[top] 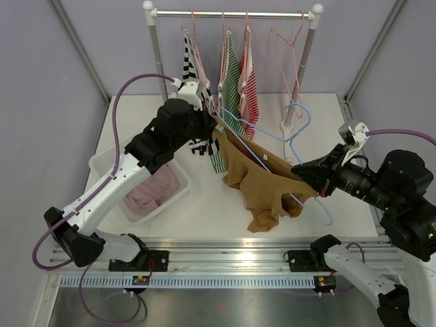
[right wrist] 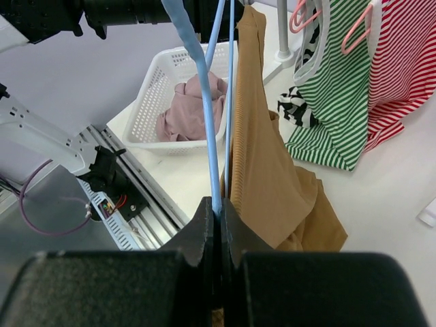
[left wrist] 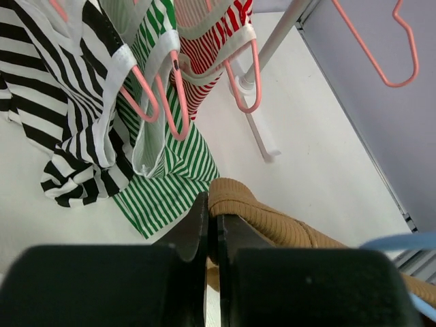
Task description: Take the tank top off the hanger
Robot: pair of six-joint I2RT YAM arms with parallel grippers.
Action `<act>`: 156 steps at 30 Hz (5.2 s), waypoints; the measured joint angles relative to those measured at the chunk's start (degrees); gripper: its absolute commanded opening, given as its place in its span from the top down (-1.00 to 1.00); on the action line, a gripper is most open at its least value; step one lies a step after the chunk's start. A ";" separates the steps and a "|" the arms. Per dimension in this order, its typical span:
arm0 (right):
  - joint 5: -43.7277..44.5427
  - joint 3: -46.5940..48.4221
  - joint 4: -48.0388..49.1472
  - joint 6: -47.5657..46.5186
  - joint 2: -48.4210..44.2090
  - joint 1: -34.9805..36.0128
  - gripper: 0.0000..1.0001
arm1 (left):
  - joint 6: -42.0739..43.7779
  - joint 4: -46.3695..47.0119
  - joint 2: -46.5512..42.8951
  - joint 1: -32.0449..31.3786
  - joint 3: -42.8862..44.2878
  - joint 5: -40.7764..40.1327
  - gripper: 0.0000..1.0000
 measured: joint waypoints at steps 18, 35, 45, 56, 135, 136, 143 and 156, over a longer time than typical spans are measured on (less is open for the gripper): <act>6.51 -39.19 65.77 16.63 -10.01 0.00 1.00 | 1.64 19.12 -0.22 -13.09 -14.93 25.31 1.00; 33.99 -7.04 27.47 10.19 8.04 0.00 1.00 | -1.88 10.54 4.09 -15.93 -19.91 4.57 -0.57; 38.84 12.83 16.15 6.16 31.04 0.00 1.00 | -2.08 -0.42 -7.80 -19.50 -20.35 -2.93 -0.98; 41.03 37.97 11.37 4.11 53.90 -2.60 1.00 | -2.14 -9.31 -22.62 -19.93 -24.09 -8.28 -0.98; 10.40 -4.50 7.78 7.82 -8.41 -9.55 -0.99 | -7.69 -8.66 -7.74 -30.01 -18.71 -31.95 1.00; 10.54 -4.52 7.76 7.82 -8.44 -9.55 -0.99 | -7.74 -10.40 -8.85 -29.68 -17.90 -33.11 1.00; 11.28 -5.38 8.33 7.89 -8.98 -9.55 -0.99 | -7.78 -20.68 -18.21 -17.20 -12.70 -37.31 1.00; 10.56 -6.80 12.92 9.64 -6.91 -9.55 -0.99 | -6.58 -21.66 -18.23 24.61 -16.22 -18.91 0.75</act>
